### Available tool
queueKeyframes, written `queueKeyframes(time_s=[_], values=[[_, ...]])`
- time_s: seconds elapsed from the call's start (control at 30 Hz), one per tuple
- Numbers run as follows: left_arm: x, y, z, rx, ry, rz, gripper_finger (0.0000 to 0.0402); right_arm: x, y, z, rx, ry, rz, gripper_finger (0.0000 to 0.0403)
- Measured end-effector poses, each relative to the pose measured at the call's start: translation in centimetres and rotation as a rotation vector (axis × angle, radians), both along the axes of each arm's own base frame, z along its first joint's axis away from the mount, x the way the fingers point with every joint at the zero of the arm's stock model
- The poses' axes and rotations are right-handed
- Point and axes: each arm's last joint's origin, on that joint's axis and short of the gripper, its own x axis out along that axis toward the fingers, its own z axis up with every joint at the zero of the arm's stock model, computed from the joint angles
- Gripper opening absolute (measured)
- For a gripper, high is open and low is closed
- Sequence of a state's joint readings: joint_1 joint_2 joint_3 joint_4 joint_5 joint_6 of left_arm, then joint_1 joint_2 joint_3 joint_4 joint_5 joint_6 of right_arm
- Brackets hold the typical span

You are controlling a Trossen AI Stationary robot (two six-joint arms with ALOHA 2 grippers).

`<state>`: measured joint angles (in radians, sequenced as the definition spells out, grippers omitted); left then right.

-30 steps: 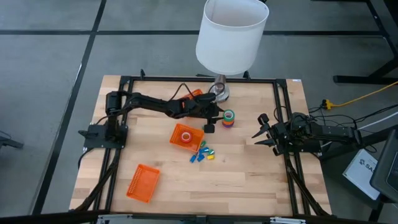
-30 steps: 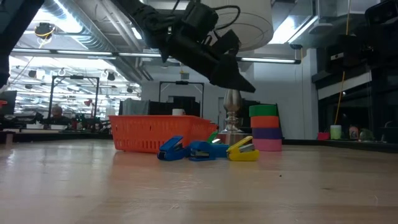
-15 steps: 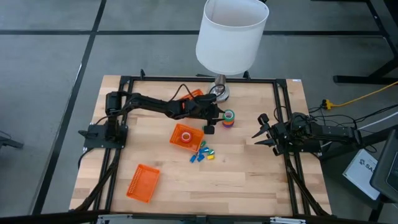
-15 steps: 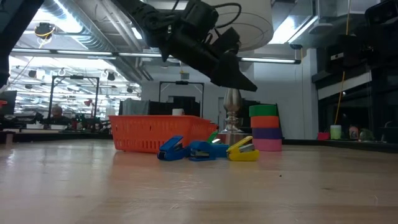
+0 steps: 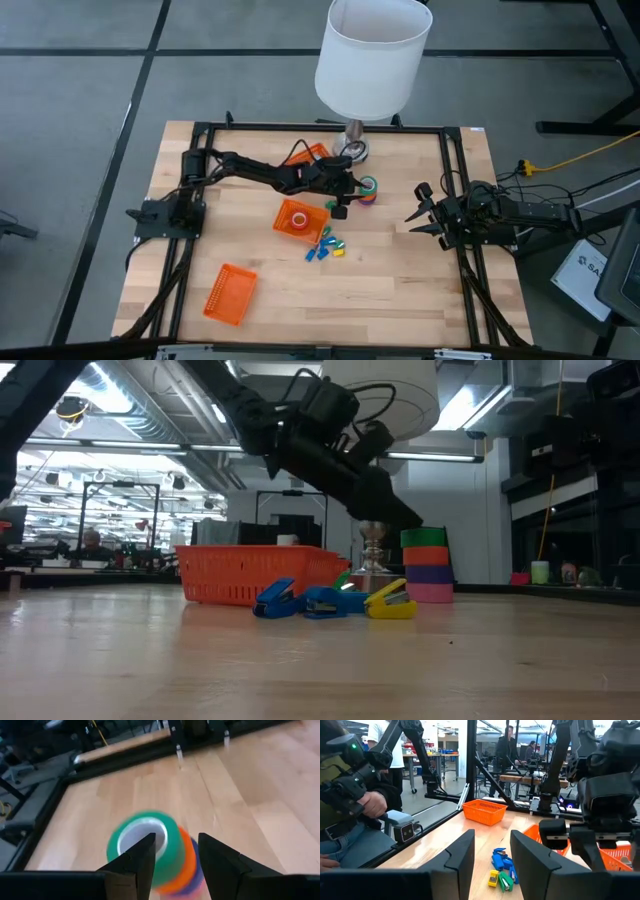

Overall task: Pick and place Stapler, Stapler remover, tape
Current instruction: Put the green tape into the middle orange bin

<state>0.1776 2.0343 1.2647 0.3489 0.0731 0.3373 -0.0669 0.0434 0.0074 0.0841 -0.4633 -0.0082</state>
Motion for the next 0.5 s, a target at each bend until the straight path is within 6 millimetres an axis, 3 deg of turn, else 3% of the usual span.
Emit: queueKeyframes(time_s=[0.3, 0.5], values=[[1.8, 0.4, 0.0, 0.064, 0.017, -0.029, 0.0143, 0.0, 0.0, 0.0, 0.0, 0.001, 0.0, 0.0129], [2.2, 0.6, 0.1, 0.019, 0.126, -0.016, 0.0143, 0.0, 0.0, 0.0, 0.0, 0.001, 0.0, 0.0129]])
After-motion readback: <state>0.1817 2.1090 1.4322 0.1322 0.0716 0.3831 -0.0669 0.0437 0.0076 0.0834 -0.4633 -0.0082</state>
